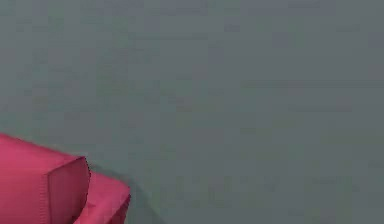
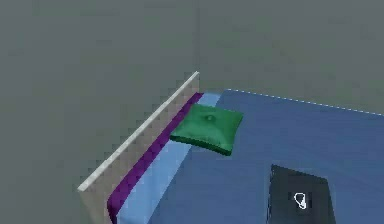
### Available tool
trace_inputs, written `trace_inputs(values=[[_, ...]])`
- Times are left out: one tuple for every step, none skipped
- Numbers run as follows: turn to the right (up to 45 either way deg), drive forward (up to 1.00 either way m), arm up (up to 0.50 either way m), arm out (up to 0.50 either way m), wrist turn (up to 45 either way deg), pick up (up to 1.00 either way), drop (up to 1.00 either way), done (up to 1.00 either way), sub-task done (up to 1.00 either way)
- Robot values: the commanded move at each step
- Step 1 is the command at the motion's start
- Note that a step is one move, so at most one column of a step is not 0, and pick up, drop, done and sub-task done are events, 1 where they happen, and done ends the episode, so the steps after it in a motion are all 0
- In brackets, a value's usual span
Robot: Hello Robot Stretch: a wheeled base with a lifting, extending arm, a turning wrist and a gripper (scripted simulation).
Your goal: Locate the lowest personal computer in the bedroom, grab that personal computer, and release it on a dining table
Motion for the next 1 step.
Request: trace_inputs(values=[[36.0,0.00,0.00,0.00,0.0,0.00,0.00,0.00,0.00]])
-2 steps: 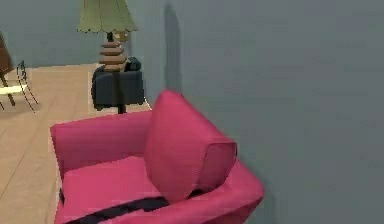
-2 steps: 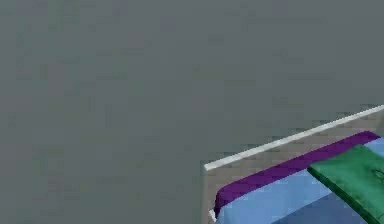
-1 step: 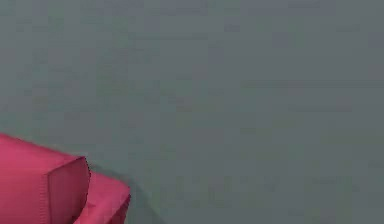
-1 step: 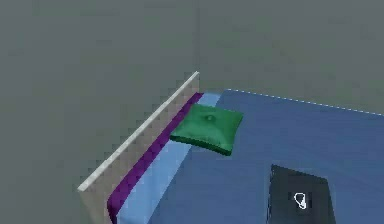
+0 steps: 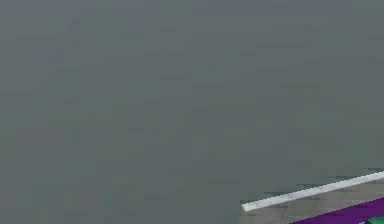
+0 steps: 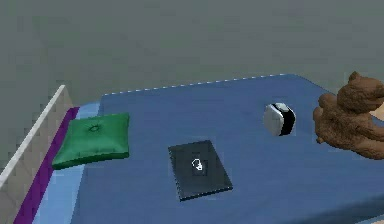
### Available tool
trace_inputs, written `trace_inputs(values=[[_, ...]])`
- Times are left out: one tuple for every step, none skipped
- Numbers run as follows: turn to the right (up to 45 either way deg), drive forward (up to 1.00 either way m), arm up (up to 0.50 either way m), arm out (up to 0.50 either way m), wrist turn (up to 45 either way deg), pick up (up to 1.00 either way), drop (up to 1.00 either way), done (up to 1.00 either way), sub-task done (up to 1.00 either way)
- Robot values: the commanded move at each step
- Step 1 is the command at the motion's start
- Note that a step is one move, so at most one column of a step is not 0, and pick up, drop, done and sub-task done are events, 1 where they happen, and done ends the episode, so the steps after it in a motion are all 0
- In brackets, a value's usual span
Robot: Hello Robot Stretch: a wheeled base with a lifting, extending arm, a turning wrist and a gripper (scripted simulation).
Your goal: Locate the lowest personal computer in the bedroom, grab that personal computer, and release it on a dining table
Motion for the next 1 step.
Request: trace_inputs(values=[[0.0,0.00,0.50,0.00,0.0,0.00,0.00,0.00,0.00]])
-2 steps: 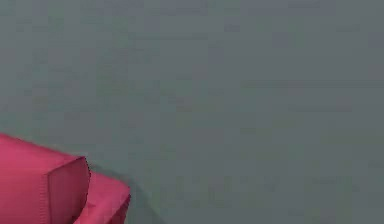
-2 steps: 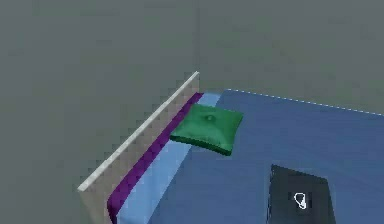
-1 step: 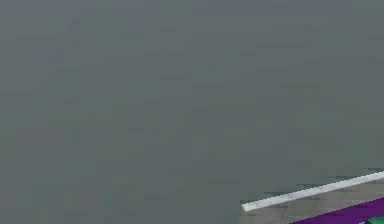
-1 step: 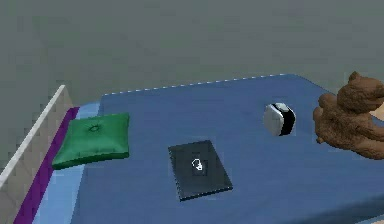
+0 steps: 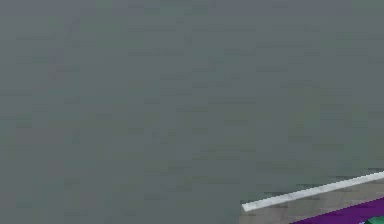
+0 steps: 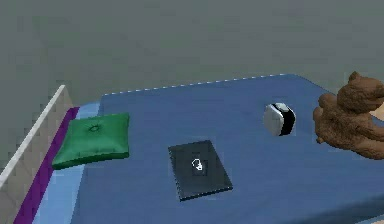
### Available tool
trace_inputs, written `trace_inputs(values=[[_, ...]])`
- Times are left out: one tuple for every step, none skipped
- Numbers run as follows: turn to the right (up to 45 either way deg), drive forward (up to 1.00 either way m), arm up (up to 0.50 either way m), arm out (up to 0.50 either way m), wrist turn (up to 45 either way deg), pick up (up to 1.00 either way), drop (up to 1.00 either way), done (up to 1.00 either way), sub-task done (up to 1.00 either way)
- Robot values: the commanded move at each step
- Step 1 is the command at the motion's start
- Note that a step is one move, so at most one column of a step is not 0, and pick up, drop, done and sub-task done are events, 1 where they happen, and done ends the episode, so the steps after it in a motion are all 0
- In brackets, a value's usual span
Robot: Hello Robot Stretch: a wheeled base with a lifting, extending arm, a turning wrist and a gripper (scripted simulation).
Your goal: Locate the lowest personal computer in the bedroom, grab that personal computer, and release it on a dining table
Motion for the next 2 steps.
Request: trace_inputs(values=[[0.0,0.00,0.20,0.00,0.0,0.00,0.00,0.00,0.00],[0.0,0.00,0.00,0.26,0.0,0.00,0.00,0.00,0.00]])
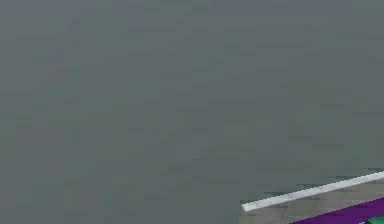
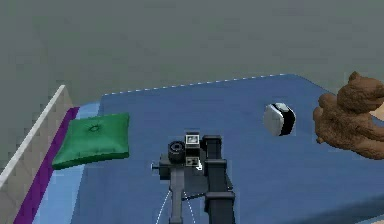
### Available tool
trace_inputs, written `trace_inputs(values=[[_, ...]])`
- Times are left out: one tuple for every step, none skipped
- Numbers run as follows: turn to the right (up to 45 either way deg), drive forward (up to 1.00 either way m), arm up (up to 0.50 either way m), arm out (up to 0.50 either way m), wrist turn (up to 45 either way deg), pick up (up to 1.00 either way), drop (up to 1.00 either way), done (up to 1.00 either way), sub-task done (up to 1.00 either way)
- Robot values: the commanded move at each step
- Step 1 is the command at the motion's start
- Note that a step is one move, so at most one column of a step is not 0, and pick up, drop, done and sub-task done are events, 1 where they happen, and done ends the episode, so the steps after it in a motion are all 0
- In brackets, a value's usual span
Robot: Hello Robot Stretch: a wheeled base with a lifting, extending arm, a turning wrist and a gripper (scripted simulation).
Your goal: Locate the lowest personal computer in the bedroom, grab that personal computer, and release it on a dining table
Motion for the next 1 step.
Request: trace_inputs(values=[[0.0,0.00,0.00,0.00,45.0,0.00,0.00,0.00,0.00]])
